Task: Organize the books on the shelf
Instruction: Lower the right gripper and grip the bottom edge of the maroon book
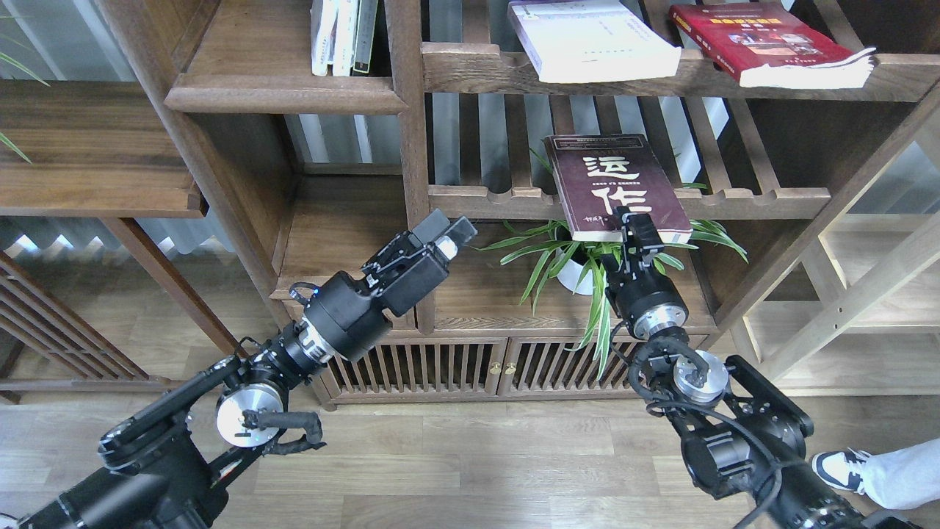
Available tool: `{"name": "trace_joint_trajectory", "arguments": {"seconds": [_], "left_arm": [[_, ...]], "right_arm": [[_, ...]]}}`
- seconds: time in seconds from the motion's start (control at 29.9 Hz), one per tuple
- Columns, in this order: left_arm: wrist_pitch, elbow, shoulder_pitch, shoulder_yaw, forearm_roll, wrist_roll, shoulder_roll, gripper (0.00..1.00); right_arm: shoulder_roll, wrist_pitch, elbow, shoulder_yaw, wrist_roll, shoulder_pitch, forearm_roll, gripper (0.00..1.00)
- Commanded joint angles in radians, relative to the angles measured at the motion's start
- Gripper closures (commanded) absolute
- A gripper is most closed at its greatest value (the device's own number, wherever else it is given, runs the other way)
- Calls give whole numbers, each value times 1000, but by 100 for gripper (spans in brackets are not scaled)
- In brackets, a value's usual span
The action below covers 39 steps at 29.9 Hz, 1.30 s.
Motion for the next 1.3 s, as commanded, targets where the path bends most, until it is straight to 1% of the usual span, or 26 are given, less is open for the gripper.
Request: {"name": "trace_joint_trajectory", "arguments": {"seconds": [0.0,0.77,1.17,1.27], "left_arm": [[0,-3,7,3,0,0,0,0],[0,-3,9,0,0,-2,12,0],[0,3,10,-1,0,-2,14,0],[0,3,10,-1,0,-2,14,0]], "right_arm": [[7,0,-31,7,-3,22,0,0],[11,-40,-123,8,-4,111,2,0],[7,-113,-138,10,-4,155,-1,1],[4,-132,-138,10,-3,163,-1,3]]}}
